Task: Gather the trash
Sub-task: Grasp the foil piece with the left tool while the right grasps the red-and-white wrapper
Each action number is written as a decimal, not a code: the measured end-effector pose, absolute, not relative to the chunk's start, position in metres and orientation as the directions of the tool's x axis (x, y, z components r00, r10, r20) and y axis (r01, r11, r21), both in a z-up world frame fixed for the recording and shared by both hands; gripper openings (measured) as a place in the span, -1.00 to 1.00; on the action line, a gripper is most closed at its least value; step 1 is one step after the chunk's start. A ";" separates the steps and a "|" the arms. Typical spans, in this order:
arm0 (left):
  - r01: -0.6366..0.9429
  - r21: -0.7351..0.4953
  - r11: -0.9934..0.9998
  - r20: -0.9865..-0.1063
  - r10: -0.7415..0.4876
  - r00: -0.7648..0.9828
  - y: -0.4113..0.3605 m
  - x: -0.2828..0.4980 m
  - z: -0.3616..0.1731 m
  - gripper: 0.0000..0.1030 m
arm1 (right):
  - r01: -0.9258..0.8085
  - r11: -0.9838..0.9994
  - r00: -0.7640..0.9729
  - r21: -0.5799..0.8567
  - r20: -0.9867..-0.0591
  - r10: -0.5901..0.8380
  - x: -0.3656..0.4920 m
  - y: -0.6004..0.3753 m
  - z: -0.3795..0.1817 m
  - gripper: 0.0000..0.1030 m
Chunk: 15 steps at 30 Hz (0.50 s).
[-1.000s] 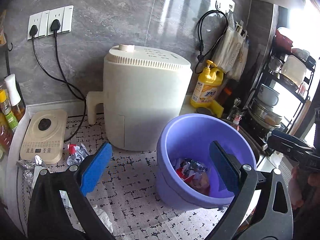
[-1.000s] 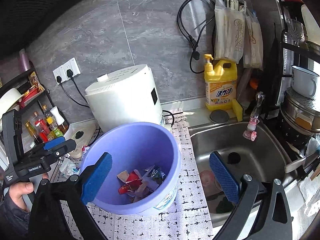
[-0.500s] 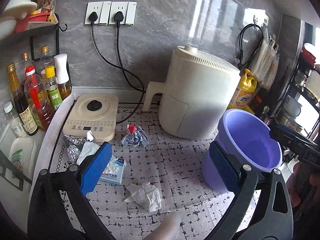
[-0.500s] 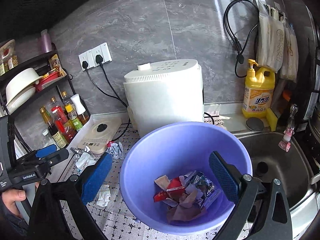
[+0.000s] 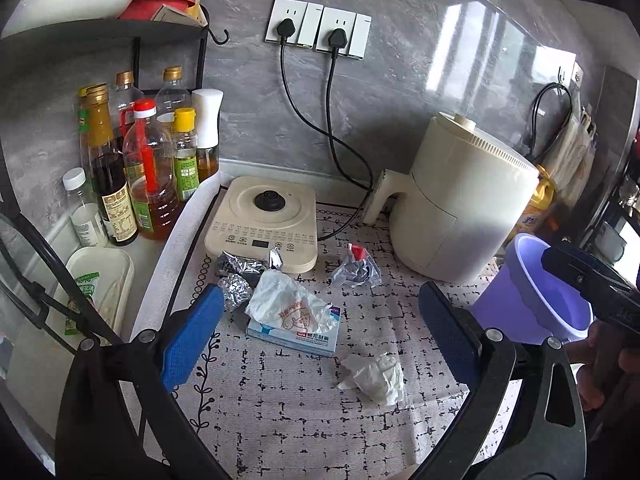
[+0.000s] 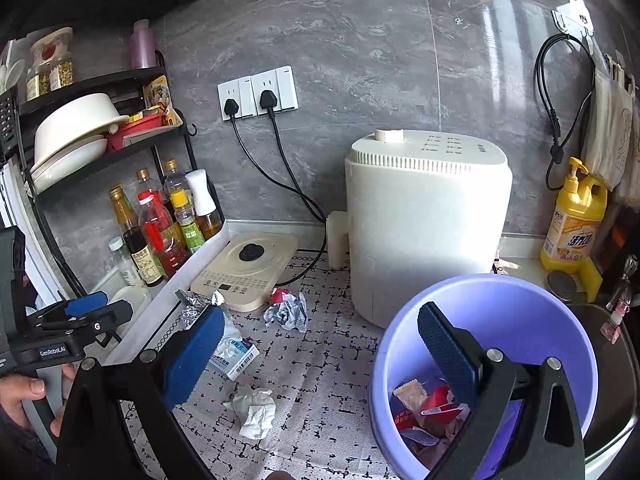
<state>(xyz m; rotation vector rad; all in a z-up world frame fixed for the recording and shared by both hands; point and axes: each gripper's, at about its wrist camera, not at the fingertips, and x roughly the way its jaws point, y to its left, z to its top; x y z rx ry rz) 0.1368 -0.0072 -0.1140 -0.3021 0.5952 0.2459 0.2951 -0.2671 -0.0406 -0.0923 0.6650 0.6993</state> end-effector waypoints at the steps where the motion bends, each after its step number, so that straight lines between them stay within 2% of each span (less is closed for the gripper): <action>1: -0.317 -0.206 0.926 -0.581 0.145 0.801 -0.003 0.135 -0.114 0.88 | -0.631 0.764 0.559 0.137 -0.603 0.569 0.295 -0.260 -0.042 0.85; 15: -0.338 -0.224 0.914 -0.609 0.139 0.781 0.052 0.172 -0.139 0.88 | -0.688 0.716 0.457 0.118 -0.696 0.554 0.317 -0.186 -0.075 0.84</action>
